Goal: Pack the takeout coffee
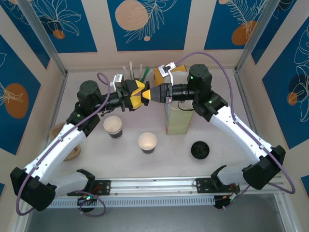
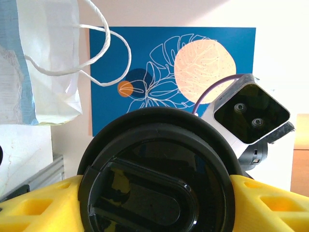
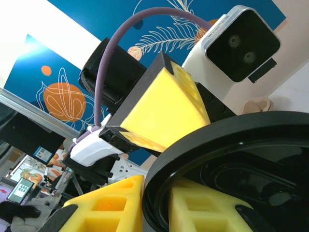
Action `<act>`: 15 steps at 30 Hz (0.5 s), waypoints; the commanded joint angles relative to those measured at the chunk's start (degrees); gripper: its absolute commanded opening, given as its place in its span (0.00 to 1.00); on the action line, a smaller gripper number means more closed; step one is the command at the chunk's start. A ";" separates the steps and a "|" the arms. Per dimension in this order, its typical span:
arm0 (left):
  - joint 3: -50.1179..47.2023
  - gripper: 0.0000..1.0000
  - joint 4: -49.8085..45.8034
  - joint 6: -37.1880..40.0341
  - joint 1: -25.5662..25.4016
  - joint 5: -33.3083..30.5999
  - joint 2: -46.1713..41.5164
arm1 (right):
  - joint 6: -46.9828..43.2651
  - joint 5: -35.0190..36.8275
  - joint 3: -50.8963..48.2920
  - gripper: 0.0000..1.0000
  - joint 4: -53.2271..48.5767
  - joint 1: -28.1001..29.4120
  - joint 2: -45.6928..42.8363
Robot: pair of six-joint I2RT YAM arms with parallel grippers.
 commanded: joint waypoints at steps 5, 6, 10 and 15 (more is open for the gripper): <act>0.62 0.63 0.64 2.13 0.35 0.91 -0.63 | -1.52 0.46 0.04 0.32 -2.39 0.02 -2.23; 0.66 0.63 0.40 2.36 0.36 0.83 -0.70 | -1.82 0.54 0.18 0.32 -3.08 0.00 -2.42; 1.23 0.64 -3.03 5.06 0.35 0.56 -0.83 | -3.47 2.32 0.06 0.41 -6.73 -0.89 -3.88; 3.75 0.63 -15.37 14.24 0.35 -1.34 -1.45 | -5.91 5.24 -0.38 0.59 -11.92 -2.32 -6.51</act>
